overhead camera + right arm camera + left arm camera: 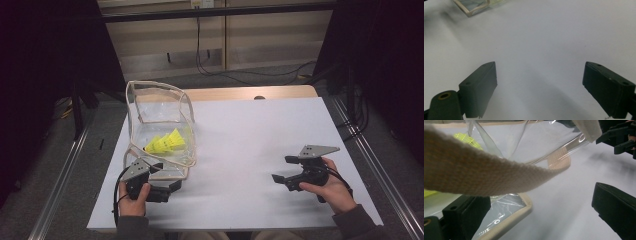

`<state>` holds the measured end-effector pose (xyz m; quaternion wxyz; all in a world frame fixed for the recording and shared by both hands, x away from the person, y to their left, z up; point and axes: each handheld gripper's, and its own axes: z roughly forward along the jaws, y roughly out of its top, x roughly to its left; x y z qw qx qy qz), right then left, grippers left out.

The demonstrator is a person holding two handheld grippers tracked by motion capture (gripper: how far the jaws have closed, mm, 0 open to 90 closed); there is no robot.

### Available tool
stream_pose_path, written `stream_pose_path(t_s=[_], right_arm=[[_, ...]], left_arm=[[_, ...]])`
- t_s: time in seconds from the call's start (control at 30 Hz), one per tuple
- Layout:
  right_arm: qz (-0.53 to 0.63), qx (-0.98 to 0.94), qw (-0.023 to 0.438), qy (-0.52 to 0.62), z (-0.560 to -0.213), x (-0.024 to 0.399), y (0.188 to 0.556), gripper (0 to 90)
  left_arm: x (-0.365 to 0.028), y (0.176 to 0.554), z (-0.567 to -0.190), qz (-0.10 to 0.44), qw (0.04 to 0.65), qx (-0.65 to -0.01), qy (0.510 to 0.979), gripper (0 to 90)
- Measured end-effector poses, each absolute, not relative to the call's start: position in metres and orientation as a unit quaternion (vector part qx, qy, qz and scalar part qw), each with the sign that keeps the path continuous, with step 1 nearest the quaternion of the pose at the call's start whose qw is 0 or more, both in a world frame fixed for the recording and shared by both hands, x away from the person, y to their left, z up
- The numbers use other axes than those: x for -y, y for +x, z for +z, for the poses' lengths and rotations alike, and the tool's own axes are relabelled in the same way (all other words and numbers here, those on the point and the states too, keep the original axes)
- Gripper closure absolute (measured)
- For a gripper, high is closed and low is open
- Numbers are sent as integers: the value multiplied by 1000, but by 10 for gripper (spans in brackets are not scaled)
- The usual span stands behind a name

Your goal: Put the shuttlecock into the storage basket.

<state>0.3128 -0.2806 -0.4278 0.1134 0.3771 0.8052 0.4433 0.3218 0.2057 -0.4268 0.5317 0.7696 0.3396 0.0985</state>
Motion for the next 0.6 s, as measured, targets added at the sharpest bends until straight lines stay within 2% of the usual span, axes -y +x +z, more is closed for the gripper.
stream_pose_path(t_s=[0.6], right_arm=[[442, -803, 113, 383, -435, 286, 309, 117]], left_arm=[[-207, 322, -426, 99, 529, -341, 771, 19]])
